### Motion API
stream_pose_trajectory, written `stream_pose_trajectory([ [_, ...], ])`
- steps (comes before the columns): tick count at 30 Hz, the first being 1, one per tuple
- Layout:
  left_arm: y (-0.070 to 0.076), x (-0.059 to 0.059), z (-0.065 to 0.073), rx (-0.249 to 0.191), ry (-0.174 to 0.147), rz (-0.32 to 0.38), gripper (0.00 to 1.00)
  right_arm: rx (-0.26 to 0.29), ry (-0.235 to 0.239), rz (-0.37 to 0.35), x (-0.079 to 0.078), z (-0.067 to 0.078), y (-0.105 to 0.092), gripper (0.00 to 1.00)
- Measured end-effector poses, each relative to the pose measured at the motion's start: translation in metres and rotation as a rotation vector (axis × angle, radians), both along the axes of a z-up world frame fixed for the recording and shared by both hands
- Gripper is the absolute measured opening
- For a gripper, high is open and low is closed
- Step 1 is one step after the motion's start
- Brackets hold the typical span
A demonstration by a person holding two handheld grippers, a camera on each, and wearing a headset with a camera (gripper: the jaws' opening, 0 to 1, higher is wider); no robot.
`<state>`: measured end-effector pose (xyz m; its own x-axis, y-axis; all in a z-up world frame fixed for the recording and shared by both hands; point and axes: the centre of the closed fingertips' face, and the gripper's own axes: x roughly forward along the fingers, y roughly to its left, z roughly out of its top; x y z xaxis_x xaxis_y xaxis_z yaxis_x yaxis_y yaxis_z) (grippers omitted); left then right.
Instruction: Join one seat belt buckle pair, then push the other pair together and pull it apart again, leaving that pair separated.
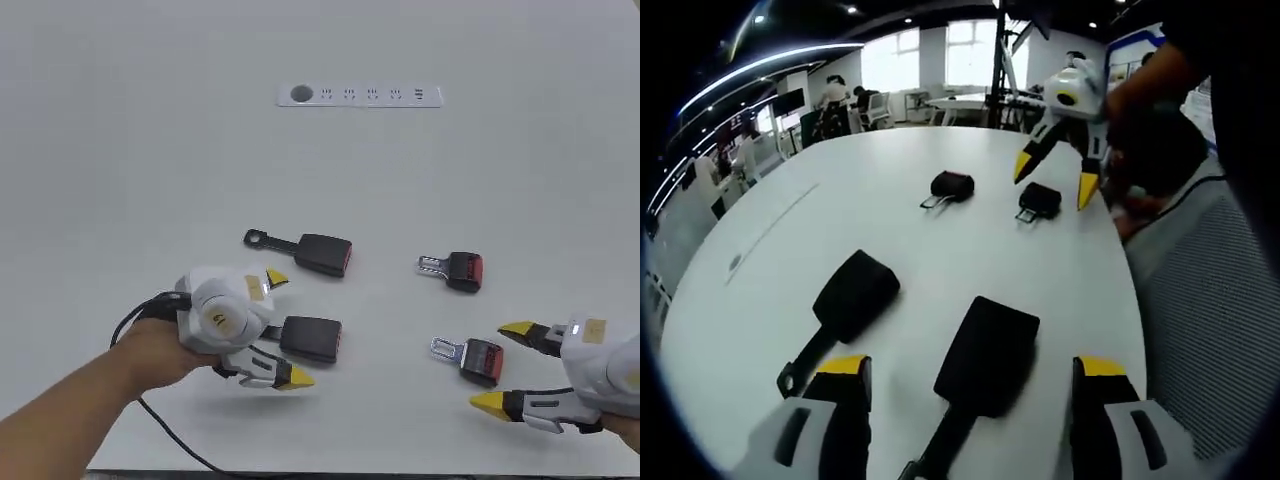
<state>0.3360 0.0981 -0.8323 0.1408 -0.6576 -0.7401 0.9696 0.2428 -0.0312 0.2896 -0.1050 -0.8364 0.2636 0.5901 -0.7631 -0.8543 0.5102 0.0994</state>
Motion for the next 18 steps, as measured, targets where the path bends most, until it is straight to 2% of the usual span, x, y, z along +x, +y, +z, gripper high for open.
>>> stream_pose_trajectory([
  [3, -0.004, -0.002, -0.008, 0.029, -0.002, -0.055, 0.82, -0.014, -0.001, 0.024, 0.000, -0.003, -0.002, 0.62],
  [7, -0.004, -0.003, -0.016, 0.056, 0.005, -0.083, 0.78, -0.023, 0.003, 0.039, 0.000, -0.005, -0.004, 0.60],
  [15, -0.004, -0.004, -0.023, 0.080, 0.003, -0.124, 0.70, -0.037, 0.008, 0.061, 0.000, -0.008, -0.006, 0.57],
  [18, -0.005, -0.004, -0.022, 0.082, -0.003, -0.137, 0.69, -0.045, 0.019, 0.070, 0.000, -0.012, -0.005, 0.54],
])
